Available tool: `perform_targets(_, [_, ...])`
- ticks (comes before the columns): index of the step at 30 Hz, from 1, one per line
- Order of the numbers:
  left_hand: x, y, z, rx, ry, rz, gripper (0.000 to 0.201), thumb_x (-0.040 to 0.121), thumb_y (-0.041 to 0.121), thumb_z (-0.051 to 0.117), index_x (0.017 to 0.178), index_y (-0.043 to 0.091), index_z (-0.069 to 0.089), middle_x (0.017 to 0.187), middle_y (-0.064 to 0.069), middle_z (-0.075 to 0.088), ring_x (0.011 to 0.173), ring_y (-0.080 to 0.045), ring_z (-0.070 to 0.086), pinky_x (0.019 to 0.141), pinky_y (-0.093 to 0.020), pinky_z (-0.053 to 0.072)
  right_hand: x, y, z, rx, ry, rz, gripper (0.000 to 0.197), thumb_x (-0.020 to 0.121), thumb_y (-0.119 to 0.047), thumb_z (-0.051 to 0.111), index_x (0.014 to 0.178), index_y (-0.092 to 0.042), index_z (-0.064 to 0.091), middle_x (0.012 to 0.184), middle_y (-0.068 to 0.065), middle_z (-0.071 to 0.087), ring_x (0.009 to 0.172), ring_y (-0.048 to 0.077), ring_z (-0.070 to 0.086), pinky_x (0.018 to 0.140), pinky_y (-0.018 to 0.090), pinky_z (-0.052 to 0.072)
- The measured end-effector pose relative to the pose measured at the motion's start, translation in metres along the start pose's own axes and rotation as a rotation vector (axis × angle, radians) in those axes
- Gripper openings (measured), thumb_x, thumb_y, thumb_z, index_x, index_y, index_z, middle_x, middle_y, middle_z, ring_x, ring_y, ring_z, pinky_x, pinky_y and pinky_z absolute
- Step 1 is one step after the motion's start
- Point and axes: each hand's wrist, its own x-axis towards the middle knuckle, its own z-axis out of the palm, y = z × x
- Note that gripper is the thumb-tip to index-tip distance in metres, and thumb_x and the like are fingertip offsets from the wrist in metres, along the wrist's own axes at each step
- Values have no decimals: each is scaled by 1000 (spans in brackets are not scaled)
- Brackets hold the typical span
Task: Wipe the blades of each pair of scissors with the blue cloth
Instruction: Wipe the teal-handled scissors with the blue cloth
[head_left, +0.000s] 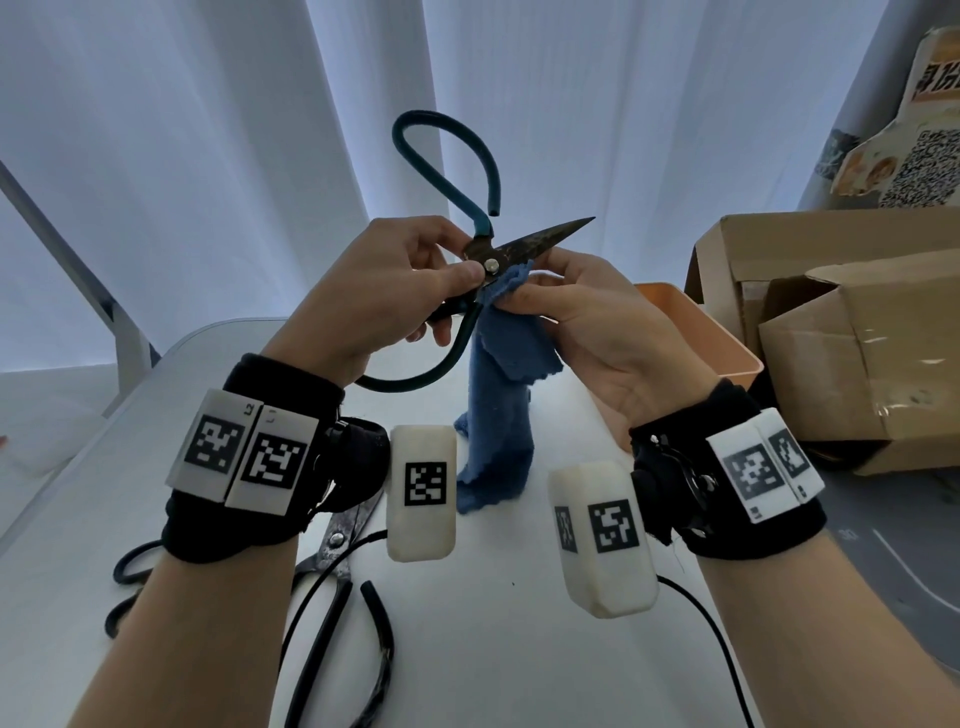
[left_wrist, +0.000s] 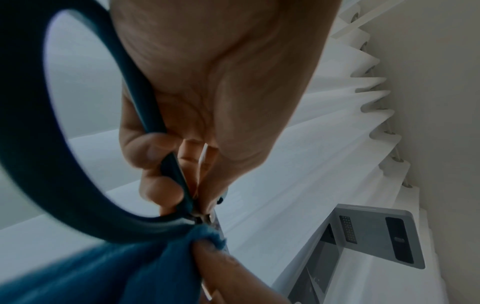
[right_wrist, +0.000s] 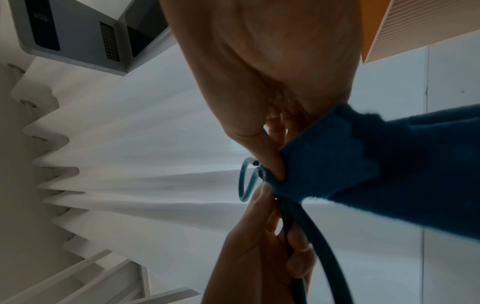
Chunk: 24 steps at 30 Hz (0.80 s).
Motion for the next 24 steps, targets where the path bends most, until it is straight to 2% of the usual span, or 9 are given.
perform_targets(3, [0, 0, 0, -5, -2, -2, 4, 96, 17, 64, 97, 18, 68, 60, 2, 57, 49, -14, 56, 42, -19, 39, 1, 1, 2, -4, 13, 6, 28, 87, -2, 70, 114, -3, 67, 108, 15, 74, 108, 30, 69, 98, 46, 55])
perform_targets(7, [0, 0, 0, -8, -2, -3, 5, 96, 18, 64, 97, 19, 68, 61, 1, 57, 52, -16, 56, 43, -19, 39, 1, 2, 2, 7, 45, 7, 24, 85, -11, 76, 107, -5, 67, 101, 15, 75, 98, 27, 73, 93, 43, 58])
perform_targets(9, [0, 0, -1, -8, 0, -7, 4, 96, 18, 64, 96, 19, 68, 61, 0, 58, 52, -17, 56, 42, -20, 39, 1, 1, 2, 27, 13, 4, 22, 87, -6, 73, 108, -3, 67, 98, 12, 76, 97, 25, 73, 91, 39, 58])
perform_targets(13, [0, 0, -1, -10, -2, -8, 4, 95, 17, 65, 95, 20, 68, 60, 3, 57, 50, -15, 56, 43, -20, 39, 0, 1, 1, 48, -14, 3, 21, 86, 4, 69, 105, -4, 67, 96, 12, 73, 97, 26, 71, 94, 41, 57])
perform_targets(17, [0, 1, 0, -8, -12, -2, 5, 96, 18, 64, 95, 20, 68, 61, 1, 56, 51, -16, 56, 43, -19, 38, -1, 1, 1, 61, 0, 4, 21, 86, -3, 72, 107, -2, 66, 90, 11, 72, 88, 24, 72, 83, 33, 60])
perform_targets(19, [0, 0, 0, -3, -12, -4, 4, 96, 18, 64, 97, 19, 68, 59, 4, 57, 52, -16, 56, 43, -20, 39, -1, 0, 0, 49, -13, 0, 23, 88, 2, 68, 111, 1, 66, 97, 14, 74, 95, 25, 72, 87, 33, 59])
perform_targets(22, [0, -1, 0, 7, -9, -3, 5, 95, 18, 64, 99, 18, 69, 55, 10, 56, 50, -14, 57, 43, -20, 39, -2, -1, 0, 20, -15, -2, 23, 87, 6, 66, 109, -1, 67, 101, 16, 73, 102, 27, 70, 96, 39, 56])
perform_targets(24, [0, -1, 0, 3, -18, -2, 5, 96, 18, 64, 98, 18, 69, 55, 9, 56, 50, -14, 57, 43, -19, 39, -2, -1, 1, 29, 0, -1, 26, 86, 2, 70, 111, 0, 65, 104, 20, 71, 103, 30, 70, 95, 41, 57])
